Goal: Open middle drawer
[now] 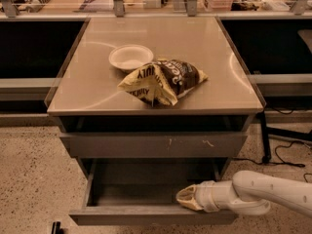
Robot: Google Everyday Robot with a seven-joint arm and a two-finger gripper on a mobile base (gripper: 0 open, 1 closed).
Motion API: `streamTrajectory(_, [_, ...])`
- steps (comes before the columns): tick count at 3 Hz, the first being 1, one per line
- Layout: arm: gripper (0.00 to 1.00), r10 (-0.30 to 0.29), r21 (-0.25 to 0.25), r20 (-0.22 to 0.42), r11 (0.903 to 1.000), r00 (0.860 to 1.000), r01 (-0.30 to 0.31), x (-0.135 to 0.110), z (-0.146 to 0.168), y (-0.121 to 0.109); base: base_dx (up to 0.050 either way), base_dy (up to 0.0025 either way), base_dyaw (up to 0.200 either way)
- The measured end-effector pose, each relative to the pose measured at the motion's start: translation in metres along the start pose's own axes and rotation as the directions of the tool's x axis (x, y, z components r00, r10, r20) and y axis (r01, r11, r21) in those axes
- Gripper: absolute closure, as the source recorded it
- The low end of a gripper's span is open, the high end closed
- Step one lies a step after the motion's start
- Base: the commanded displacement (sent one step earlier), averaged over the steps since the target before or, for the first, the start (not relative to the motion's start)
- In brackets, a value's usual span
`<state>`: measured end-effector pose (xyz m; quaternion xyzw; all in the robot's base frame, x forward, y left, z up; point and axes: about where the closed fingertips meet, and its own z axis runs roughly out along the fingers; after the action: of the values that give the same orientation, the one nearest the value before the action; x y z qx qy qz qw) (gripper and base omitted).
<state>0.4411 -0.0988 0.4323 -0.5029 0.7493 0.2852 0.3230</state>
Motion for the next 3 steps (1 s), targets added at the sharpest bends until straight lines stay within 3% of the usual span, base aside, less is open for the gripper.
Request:
streamTrajectory(1, [1.00, 0.006, -0.020, 0.053, 0.9998, 0.999, -0.005, -0.007, 0.001, 0.039, 0.000, 0.00000, 0.000])
streamTrajectory(2, [1.00, 0.005, -0.020, 0.076, 0.9998, 0.997, -0.004, -0.012, 0.001, 0.050, 0.000, 0.00000, 0.000])
streamTrajectory(3, [1.00, 0.011, 0.034, 0.112, 0.9993, 0.994, -0.015, -0.017, -0.009, 0.062, 0.000, 0.00000, 0.000])
